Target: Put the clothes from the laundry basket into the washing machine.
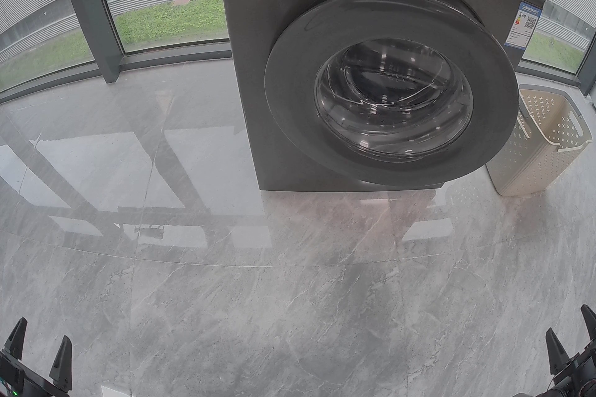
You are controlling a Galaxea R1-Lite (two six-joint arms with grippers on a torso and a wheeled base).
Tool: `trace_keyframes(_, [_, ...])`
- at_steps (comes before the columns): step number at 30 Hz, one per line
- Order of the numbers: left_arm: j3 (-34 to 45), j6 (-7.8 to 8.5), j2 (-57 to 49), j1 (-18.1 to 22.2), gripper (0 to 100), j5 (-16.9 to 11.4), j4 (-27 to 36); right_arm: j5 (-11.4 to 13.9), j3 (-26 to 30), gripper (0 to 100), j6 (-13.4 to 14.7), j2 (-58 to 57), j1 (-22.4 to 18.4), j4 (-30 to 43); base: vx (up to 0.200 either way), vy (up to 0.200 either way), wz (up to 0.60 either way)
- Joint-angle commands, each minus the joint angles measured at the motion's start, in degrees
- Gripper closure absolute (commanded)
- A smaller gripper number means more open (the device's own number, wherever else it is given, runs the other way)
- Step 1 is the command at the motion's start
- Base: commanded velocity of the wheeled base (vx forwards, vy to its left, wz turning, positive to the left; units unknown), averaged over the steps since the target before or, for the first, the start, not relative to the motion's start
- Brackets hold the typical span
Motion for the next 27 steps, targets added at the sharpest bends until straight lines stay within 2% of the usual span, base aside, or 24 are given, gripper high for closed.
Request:
trace_keyframes(1, [1.0,0.14,-1.7,0.3,0,-0.1,0.1,0.0,0.4,0,0.0,-0.9,0.0,0.0,0.0,0.0,0.0])
trace_keyframes(3, [1.0,0.93,-1.8,0.1,0,-0.4,1.0,0.0,0.4,0,0.0,-0.9,0.0,-0.1,0.0,0.0,0.0])
trace_keyframes(17, [1.0,0.85,-1.8,-0.1,0,-0.4,1.0,0.0,0.4,0,0.0,-0.9,0.0,0.0,0.0,0.0,0.0])
trace_keyframes(27, [1.0,1.02,-1.8,-0.1,0,-0.8,1.0,0.0,0.4,0,0.0,-0.9,0.0,0.0,0.0,-0.2,0.0])
